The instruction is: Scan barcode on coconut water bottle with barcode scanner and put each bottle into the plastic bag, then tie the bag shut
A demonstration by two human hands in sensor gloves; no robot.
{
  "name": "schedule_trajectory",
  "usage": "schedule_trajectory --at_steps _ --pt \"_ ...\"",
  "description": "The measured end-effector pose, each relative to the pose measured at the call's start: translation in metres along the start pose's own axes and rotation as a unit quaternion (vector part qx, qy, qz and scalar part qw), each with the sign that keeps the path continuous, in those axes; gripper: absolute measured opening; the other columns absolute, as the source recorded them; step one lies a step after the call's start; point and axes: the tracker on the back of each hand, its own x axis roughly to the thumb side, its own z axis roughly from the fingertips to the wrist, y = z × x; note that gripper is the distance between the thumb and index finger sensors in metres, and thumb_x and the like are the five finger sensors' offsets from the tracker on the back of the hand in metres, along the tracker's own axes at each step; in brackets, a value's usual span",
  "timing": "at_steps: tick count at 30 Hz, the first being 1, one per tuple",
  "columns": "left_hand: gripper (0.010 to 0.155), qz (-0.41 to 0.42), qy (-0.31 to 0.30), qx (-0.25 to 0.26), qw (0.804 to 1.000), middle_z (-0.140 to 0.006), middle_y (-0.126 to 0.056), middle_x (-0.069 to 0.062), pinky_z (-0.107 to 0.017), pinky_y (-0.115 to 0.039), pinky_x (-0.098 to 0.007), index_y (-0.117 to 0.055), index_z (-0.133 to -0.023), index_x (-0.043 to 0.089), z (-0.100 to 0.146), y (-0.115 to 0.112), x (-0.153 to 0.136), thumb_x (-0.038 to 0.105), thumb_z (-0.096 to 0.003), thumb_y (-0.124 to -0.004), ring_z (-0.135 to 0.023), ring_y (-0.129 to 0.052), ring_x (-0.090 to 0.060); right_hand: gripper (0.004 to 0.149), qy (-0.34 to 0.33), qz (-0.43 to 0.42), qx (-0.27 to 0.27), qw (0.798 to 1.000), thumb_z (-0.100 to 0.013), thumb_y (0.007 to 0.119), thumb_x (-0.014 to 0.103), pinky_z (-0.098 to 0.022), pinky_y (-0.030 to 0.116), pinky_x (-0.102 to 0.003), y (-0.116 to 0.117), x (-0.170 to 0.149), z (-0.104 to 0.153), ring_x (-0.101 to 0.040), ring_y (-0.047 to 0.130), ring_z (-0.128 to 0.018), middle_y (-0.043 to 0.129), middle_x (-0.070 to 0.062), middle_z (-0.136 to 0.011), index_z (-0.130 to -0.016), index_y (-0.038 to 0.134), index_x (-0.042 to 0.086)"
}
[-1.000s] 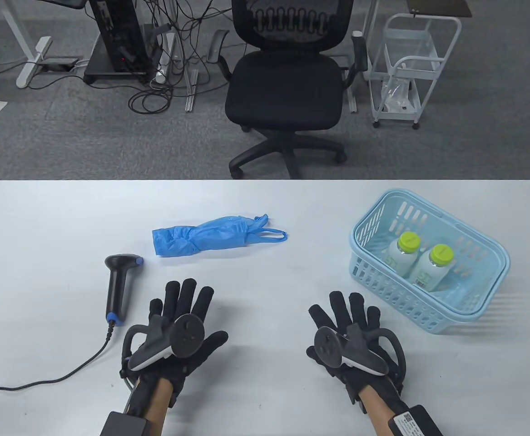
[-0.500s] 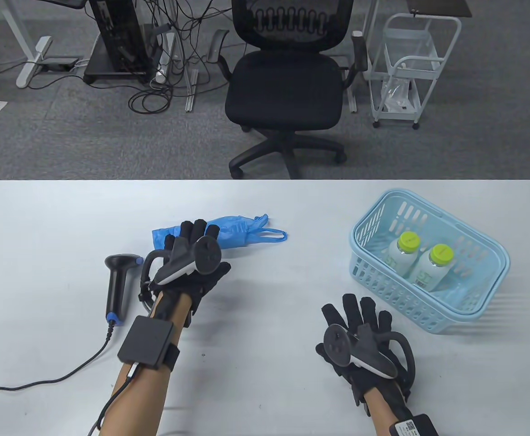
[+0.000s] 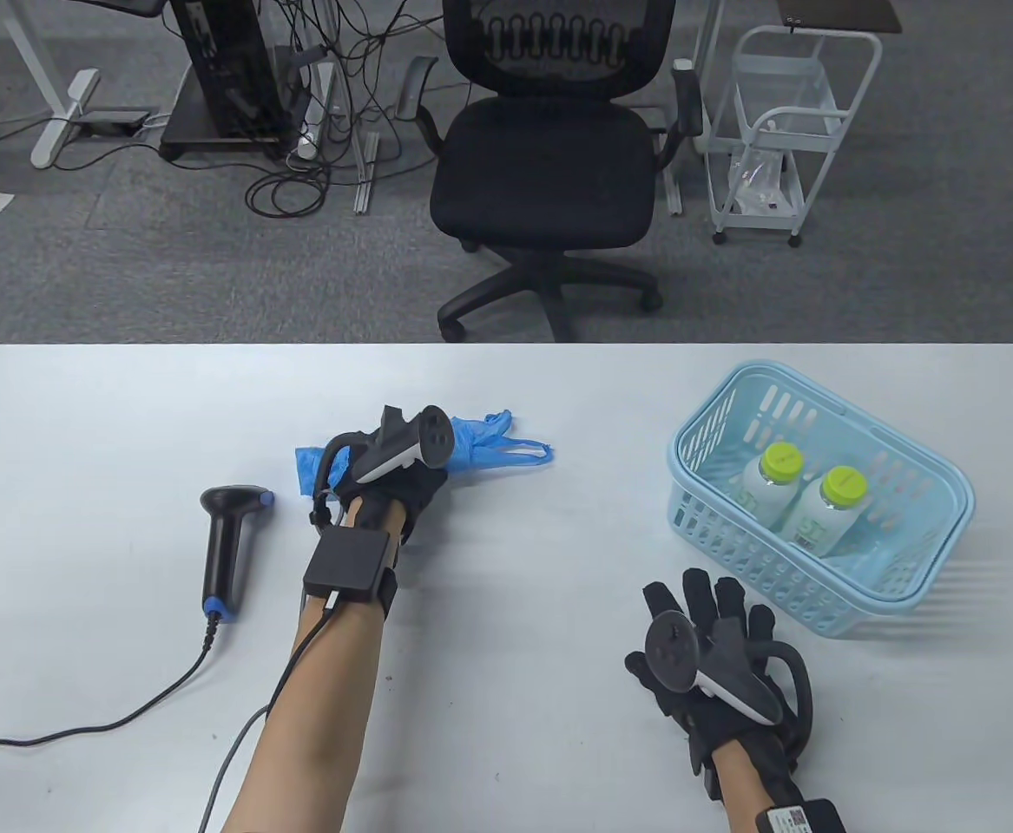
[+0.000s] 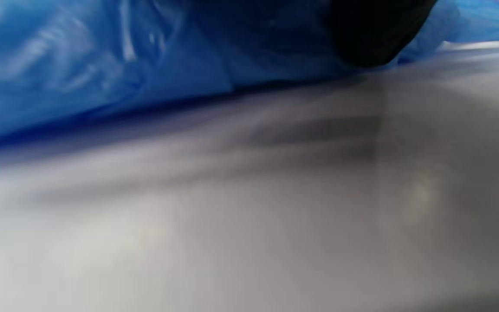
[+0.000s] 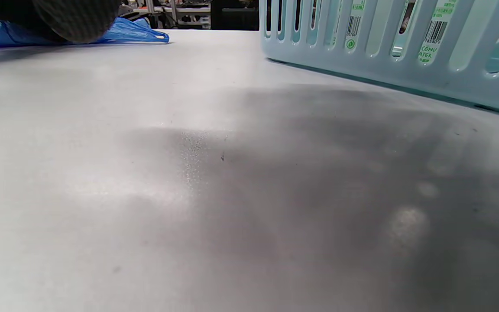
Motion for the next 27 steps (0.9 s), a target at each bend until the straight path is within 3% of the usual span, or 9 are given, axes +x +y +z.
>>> schedule_trajectory --at_steps 2,4,10,18,25,27 --pt "0.049 0.0 -0.016 0.011 1.0 -0.102 -0.086 0.005 -0.073 -0.069 -0.056 -0.071 -0.111 0.027 0.004 0.005 0.0 0.038 -0.0649 -0.081 -0.089 -0.09 -0.025 0.079 -0.002 0.002 0.003 1.0 -0.054 0.06 0.061 -0.069 0.025 -0.077 0.001 0.001 -0.001 -0.056 0.018 -0.106 0.017 -0.021 -0.12 -0.114 0.025 0.025" --pt "0.043 0.045 -0.022 0.044 0.998 -0.095 -0.09 0.006 -0.07 -0.072 -0.055 -0.077 -0.106 0.027 0.015 0.011 -0.004 0.035 -0.0645 -0.082 -0.083 -0.093 -0.024 0.078 -0.008 0.007 0.003 1.0 -0.054 0.06 0.061 -0.069 0.025 -0.077 0.001 0.003 -0.001 -0.056 0.018 -0.106 0.017 -0.021 -0.12 -0.114 0.025 0.025" --pt "0.041 0.171 -0.061 0.103 0.978 -0.093 -0.091 0.004 -0.068 -0.074 -0.055 -0.078 -0.105 0.026 0.063 0.035 -0.006 0.035 -0.0649 -0.082 -0.08 -0.094 -0.024 0.078 -0.026 0.014 -0.002 1.0 -0.054 0.06 0.061 -0.069 0.027 -0.077 0.001 0.01 0.0 -0.057 0.02 -0.105 0.017 -0.022 -0.12 -0.114 0.027 0.024" --pt "0.041 0.28 -0.15 0.15 0.936 -0.094 -0.091 0.004 -0.067 -0.074 -0.056 -0.078 -0.105 0.025 0.152 0.058 0.018 0.035 -0.0655 -0.081 -0.08 -0.094 -0.025 0.078 -0.075 0.002 -0.011 0.997 -0.054 0.06 0.061 -0.068 0.029 -0.077 -0.001 0.023 0.002 -0.057 0.022 -0.105 0.019 -0.023 -0.12 -0.114 0.028 0.023" --pt "0.041 0.369 -0.198 0.16 0.894 -0.094 -0.091 0.003 -0.068 -0.073 -0.056 -0.078 -0.106 0.024 0.212 0.043 0.036 0.036 -0.0661 -0.08 -0.081 -0.094 -0.026 0.08 -0.138 -0.089 -0.032 0.986 -0.054 0.06 0.06 -0.068 0.03 -0.077 0.0 0.035 0.001 -0.056 0.028 -0.105 0.019 -0.023 -0.119 -0.114 0.027 0.019" --pt "0.041 0.37 -0.2 0.158 0.893 -0.095 -0.091 0.003 -0.068 -0.073 -0.056 -0.078 -0.106 0.025 0.221 0.031 0.04 0.037 -0.0662 -0.079 -0.081 -0.094 -0.026 0.081 -0.155 -0.119 -0.037 0.98 -0.054 0.06 0.06 -0.067 0.031 -0.077 -0.001 0.039 0.002 -0.056 0.03 -0.105 0.02 -0.023 -0.119 -0.114 0.027 0.018"
